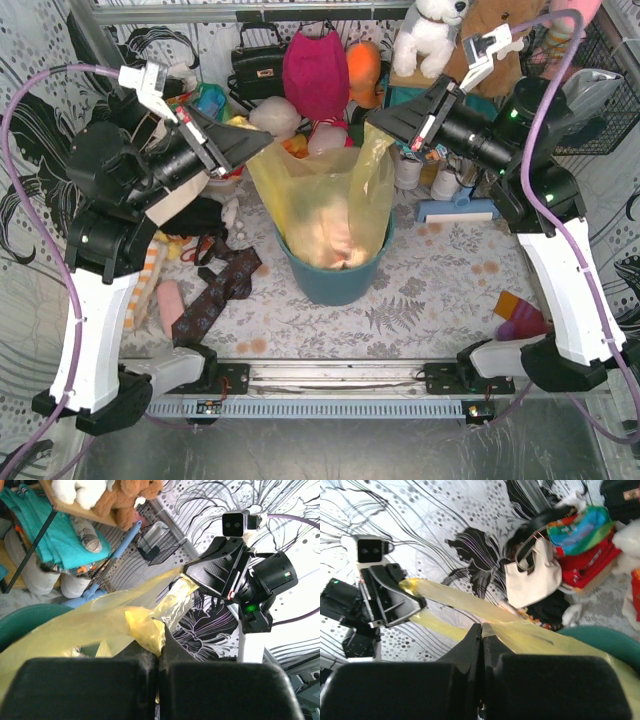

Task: Tie the trash bag

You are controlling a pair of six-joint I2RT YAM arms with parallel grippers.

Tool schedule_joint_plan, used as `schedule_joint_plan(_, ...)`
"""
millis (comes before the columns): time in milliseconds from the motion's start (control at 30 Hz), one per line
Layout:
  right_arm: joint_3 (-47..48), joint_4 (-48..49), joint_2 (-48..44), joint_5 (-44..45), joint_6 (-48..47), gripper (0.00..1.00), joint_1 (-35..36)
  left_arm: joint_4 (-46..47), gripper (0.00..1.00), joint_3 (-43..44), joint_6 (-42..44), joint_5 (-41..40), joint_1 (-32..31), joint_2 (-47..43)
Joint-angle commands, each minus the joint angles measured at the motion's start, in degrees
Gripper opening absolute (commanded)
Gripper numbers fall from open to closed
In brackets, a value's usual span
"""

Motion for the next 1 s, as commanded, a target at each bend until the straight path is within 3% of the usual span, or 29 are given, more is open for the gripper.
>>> schedule_joint_plan(0,-8.3,-0.4,-2.5,3.0,-2.0,0.0,0.3,2.2,0.0,-7.5,1.7,-1.6,0.0,-2.0)
schedule_joint_plan(200,-22.0,2.3,-6.9,5.4,-1.0,0.0,0.3,3.9,0.0,-20.1,1.5,-2.6,-0.1,-5.7)
schedule_joint_plan(300,-19.9,1.8,-6.0,5.5,-1.3,0.0,0.3,4.6,0.0,-19.1,1.4,-2.0,-0.1,-5.1)
schedule_joint_plan(567,-4.3,-1.4,-2.1,4.7,-2.6,0.0,0.4,3.2,0.0,-4.5,4.1,-3.0,-0.1,-1.6)
schedule_joint_plan(967,-17.2,-4.2,-8.4,9.7,-4.7,0.01,0.4,10.2,0.0,-20.3,3.8,-1.5,-0.1,-7.8)
